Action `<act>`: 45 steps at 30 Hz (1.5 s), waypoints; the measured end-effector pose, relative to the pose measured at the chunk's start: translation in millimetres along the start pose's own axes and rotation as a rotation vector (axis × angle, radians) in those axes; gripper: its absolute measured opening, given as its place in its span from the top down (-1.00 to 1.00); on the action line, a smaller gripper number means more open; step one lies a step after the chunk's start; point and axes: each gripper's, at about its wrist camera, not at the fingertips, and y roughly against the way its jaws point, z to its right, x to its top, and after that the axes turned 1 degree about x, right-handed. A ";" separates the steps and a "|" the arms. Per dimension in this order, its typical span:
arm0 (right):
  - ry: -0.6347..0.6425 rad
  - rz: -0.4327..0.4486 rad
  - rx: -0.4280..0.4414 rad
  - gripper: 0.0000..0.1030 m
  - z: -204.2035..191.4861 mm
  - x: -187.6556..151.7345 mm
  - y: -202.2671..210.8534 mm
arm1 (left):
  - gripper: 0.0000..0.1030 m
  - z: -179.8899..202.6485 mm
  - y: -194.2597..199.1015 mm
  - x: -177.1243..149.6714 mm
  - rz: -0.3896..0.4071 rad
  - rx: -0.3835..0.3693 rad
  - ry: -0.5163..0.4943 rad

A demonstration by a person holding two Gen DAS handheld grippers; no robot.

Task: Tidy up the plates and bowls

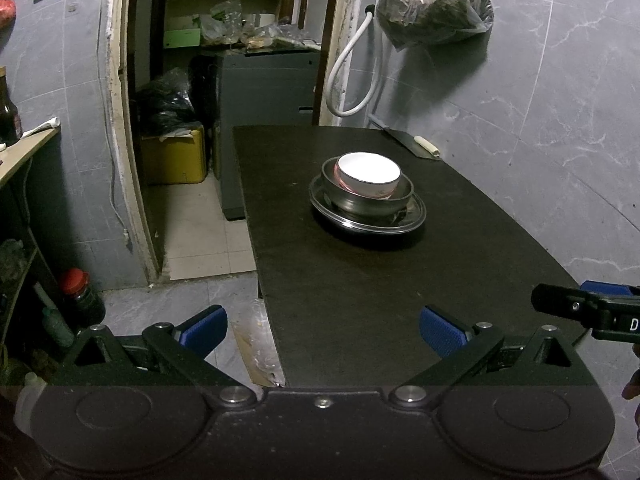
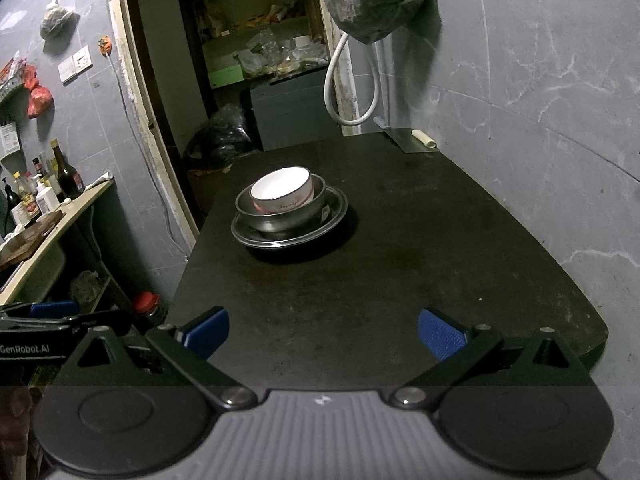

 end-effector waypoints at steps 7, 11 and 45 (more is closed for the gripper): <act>0.000 0.000 0.000 -1.00 0.2 0.2 0.0 | -0.98 0.2 0.2 -0.3 0.000 0.001 0.000; 0.000 0.000 0.000 -1.00 0.2 0.4 0.0 | -0.98 0.0 0.3 -0.2 0.000 0.001 0.000; -0.009 0.005 -0.002 -1.00 6.7 0.4 2.2 | -0.98 2.3 0.3 0.4 -0.001 0.004 -0.002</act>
